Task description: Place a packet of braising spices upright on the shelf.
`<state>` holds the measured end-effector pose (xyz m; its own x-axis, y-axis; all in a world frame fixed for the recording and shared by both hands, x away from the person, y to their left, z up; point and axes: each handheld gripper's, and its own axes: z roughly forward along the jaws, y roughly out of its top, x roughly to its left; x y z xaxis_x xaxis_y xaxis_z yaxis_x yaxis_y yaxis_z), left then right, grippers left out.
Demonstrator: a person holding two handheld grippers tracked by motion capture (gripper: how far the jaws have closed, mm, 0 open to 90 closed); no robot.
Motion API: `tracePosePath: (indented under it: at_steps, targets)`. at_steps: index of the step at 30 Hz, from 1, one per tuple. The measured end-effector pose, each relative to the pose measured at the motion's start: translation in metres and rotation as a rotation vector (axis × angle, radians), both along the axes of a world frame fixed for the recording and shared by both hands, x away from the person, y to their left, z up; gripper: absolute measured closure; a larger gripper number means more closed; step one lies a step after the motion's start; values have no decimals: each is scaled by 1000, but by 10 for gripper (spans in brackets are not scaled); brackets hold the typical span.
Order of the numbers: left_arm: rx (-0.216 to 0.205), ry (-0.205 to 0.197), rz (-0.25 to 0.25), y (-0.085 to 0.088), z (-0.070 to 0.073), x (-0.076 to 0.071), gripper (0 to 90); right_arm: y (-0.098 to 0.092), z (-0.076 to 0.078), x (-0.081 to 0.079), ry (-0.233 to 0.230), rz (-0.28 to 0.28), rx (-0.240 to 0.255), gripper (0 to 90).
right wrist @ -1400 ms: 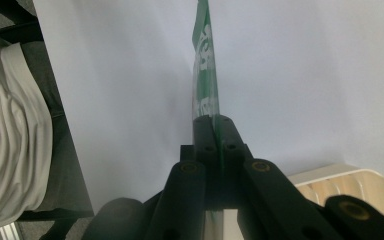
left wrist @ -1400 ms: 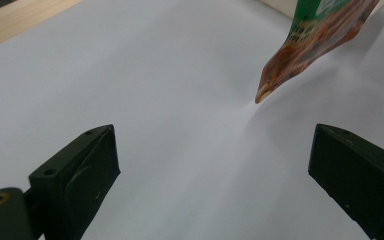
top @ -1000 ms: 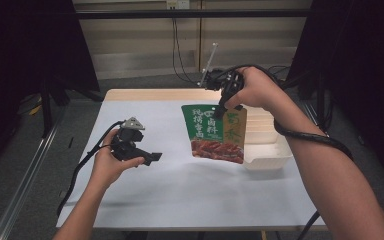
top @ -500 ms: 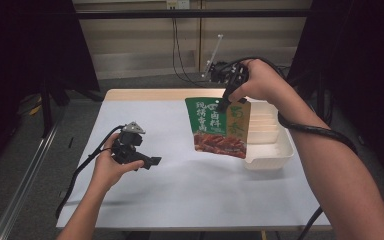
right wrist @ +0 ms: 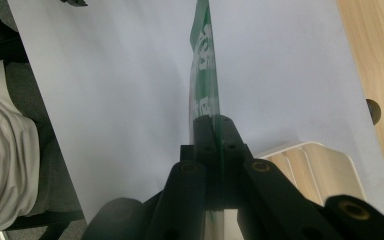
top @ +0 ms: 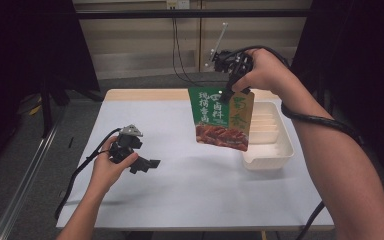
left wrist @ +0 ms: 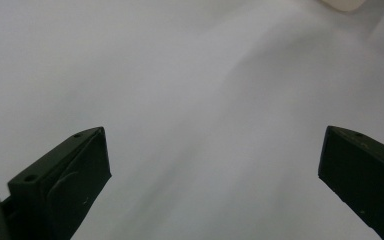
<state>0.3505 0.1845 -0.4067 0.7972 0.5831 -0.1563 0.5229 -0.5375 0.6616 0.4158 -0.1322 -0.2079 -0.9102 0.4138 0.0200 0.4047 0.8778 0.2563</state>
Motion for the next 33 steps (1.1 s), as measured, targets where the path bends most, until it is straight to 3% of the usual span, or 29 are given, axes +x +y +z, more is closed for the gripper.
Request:
tracePosePath:
  at_steps: [11,16,33]
  targets:
    - [7,2,1,-1,-2,1,0,-21,4,1,-9,-23,1,900]
    - [-1,-4,12,0,-2,0,0,-35,8,-3,-10,-66,-3,900]
    - [-4,2,15,0,-3,-1,1,-80,8,-11,-21,-130,-18,900]
